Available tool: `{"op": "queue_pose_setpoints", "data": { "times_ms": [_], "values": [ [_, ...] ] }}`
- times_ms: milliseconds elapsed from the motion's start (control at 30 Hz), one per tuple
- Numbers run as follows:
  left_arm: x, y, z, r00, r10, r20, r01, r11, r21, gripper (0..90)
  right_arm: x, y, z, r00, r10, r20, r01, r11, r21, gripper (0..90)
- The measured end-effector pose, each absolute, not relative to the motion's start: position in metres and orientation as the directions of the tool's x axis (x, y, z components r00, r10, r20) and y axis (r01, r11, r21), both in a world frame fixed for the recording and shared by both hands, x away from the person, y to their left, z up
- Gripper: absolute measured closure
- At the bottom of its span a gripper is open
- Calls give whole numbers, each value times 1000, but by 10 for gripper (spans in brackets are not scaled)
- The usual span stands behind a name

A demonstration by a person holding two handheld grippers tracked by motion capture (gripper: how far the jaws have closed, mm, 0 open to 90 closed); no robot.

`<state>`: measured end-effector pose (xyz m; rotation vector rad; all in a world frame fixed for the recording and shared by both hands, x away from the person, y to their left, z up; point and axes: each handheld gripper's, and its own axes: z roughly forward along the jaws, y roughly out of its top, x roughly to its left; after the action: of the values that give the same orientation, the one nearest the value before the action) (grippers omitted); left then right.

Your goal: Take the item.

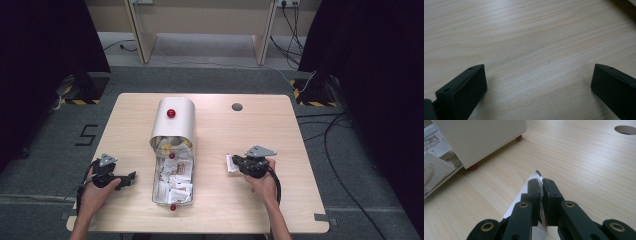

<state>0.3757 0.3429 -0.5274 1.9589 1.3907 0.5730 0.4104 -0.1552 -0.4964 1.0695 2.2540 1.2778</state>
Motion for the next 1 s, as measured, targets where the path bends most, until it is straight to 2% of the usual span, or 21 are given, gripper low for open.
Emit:
{"op": "queue_pose_setpoints", "data": {
  "times_ms": [767,1000],
  "values": [
    [376,343,-527,338,941,-22,652,-218,726,0,414,-159,-506,-644,761,78,475,318,820,837],
    [376,343,-527,338,941,-22,652,-218,726,0,415,-160,-507,-634,769,77,481,314,819,775]
  ]
}}
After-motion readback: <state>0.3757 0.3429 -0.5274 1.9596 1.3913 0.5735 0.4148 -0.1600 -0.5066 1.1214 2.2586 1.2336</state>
